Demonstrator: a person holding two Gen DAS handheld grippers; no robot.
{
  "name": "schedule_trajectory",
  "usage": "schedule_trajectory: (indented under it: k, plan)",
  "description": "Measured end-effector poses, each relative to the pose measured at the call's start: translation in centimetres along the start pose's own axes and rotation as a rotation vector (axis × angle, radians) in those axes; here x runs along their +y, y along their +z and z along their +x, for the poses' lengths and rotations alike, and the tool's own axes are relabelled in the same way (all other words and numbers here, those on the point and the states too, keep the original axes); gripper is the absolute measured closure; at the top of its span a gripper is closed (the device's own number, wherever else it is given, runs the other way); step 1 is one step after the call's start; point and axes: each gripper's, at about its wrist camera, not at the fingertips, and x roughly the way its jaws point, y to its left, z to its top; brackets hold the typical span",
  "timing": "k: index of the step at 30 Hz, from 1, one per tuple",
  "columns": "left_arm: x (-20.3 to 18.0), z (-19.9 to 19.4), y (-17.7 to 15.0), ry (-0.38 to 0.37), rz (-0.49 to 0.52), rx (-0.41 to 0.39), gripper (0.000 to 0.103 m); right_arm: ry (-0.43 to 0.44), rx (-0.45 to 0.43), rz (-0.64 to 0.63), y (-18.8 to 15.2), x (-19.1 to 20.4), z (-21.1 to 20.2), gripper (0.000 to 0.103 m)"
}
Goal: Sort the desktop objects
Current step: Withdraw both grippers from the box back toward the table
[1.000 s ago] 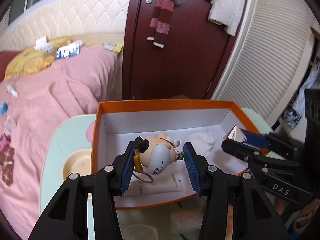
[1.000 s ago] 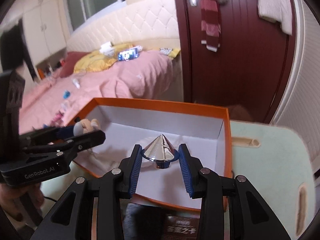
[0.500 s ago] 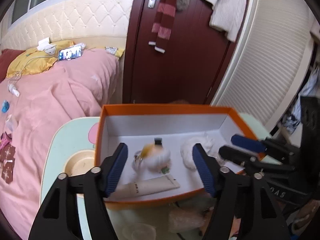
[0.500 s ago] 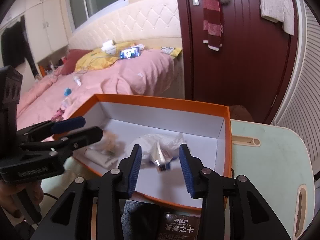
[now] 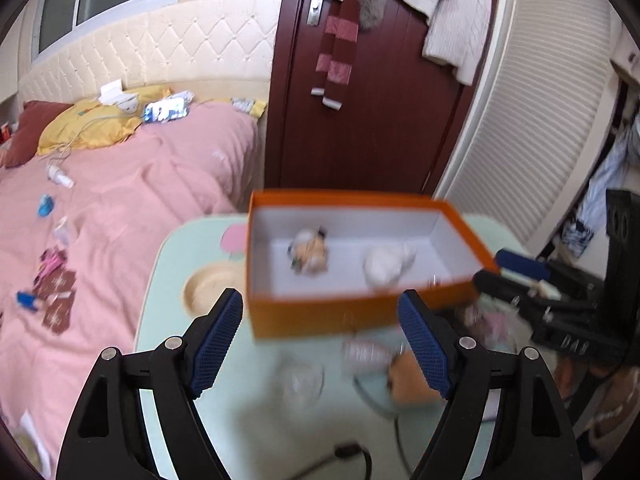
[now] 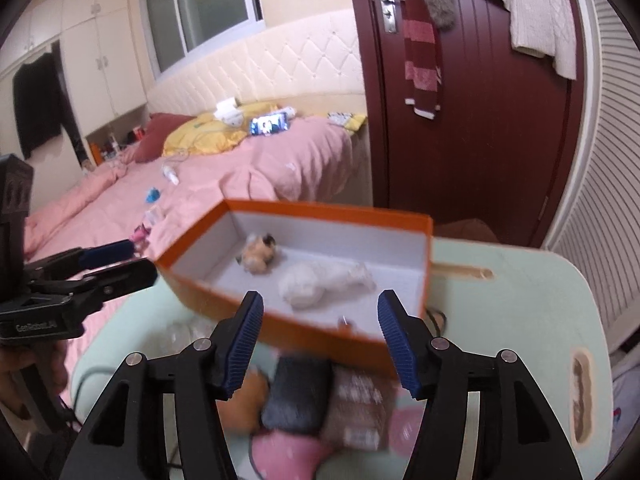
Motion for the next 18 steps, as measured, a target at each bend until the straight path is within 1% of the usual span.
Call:
schedule_trajectory:
  k: [2, 4, 6, 10, 14, 15, 16, 17, 18]
  plan:
    - [0.0, -0.5, -1.8, 0.001, -0.017, 0.04, 0.023, -0.014, 0.028, 0.01, -1.2, -0.3, -0.7, 0.042]
    - [0.1, -0.7, -3.4, -0.013, -0.041, 0.072, 0.023, -0.023, 0.058, 0.028, -2.3, -0.5, -1.1, 0.039]
    - [0.0, -0.6, -4.8, -0.018, -0.057, 0.102, 0.023, -0.038, 0.114, 0.054, -3.7, -0.8, -1.1, 0.037]
    - [-0.9, 0.4, -7.0, 0.017, -0.031, 0.157, 0.023, -0.064, 0.179, 0.084, -5.7, -0.9, -1.1, 0.037]
    - [-1.4, 0.9, -7.8, 0.053, -0.005, 0.144, 0.023, -0.158, 0.225, 0.023, -7.1, 0.0, -0.5, 0.037]
    - [-1.5, 1.0, -8.0, 0.063, 0.002, 0.141, 0.022, -0.166, 0.226, 0.016, -7.3, 0.1, -0.4, 0.037]
    - [-1.7, 1.2, -8.2, 0.072, 0.008, 0.138, 0.019, -0.173, 0.226, 0.008, -7.5, 0.2, -0.3, 0.036]
    - [-1.8, 1.3, -8.4, 0.081, 0.014, 0.135, 0.012, -0.176, 0.223, 0.003, -7.6, 0.2, -0.2, 0.034]
    - [-1.9, 1.4, -8.6, 0.09, 0.021, 0.131, 0.007, -0.179, 0.219, -0.002, -7.7, 0.2, -0.1, 0.027]
